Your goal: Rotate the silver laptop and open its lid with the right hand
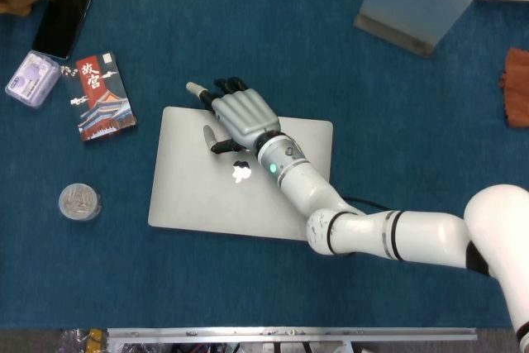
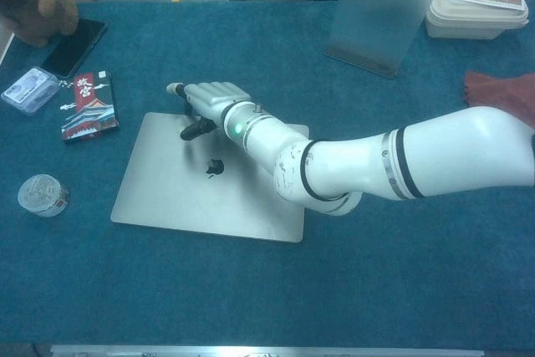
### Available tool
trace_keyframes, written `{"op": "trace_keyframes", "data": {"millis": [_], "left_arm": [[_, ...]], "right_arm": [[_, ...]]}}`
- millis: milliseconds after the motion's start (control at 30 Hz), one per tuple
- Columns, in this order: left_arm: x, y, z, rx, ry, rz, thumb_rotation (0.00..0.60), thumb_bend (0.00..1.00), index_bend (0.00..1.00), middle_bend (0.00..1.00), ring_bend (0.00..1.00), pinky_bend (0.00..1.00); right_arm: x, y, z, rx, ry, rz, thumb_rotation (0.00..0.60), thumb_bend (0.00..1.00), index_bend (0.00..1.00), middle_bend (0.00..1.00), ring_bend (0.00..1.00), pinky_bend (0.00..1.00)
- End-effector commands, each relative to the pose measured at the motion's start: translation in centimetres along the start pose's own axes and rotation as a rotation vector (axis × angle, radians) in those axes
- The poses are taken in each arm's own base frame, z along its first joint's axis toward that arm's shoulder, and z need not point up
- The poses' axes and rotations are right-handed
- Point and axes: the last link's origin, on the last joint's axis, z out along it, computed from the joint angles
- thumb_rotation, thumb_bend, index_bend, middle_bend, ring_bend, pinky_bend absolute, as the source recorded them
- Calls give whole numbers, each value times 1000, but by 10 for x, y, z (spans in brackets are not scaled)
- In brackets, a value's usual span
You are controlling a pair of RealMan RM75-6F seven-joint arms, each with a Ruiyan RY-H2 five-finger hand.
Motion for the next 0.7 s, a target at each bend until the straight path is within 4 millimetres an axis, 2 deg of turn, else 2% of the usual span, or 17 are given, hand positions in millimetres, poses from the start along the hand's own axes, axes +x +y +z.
{"op": "trace_keyframes", "data": {"millis": [33, 200, 400, 600, 700], "left_arm": [[0, 0, -1, 0, 1, 0, 600, 318, 48, 69, 48, 0], [0, 0, -1, 1, 2, -1, 600, 318, 47, 69, 47, 0], [1, 0, -1, 2, 4, 0, 600, 318, 48, 69, 47, 0], [2, 1, -1, 2, 6, 3, 600, 318, 48, 69, 48, 0], [2, 2, 0, 0, 7, 5, 600, 318, 48, 69, 48, 0]], "right_arm": [[0, -3, -1, 9, -6, 5, 350, 568, 0, 317, 0, 32], [1, -7, -5, 27, -11, 12, 350, 568, 0, 317, 0, 32], [15, -7, -13, 53, 32, 28, 350, 556, 0, 301, 0, 32], [26, 2, -35, 108, 74, 31, 350, 472, 0, 257, 0, 32], [28, 7, -50, 147, 97, 3, 356, 362, 0, 237, 0, 32]]}}
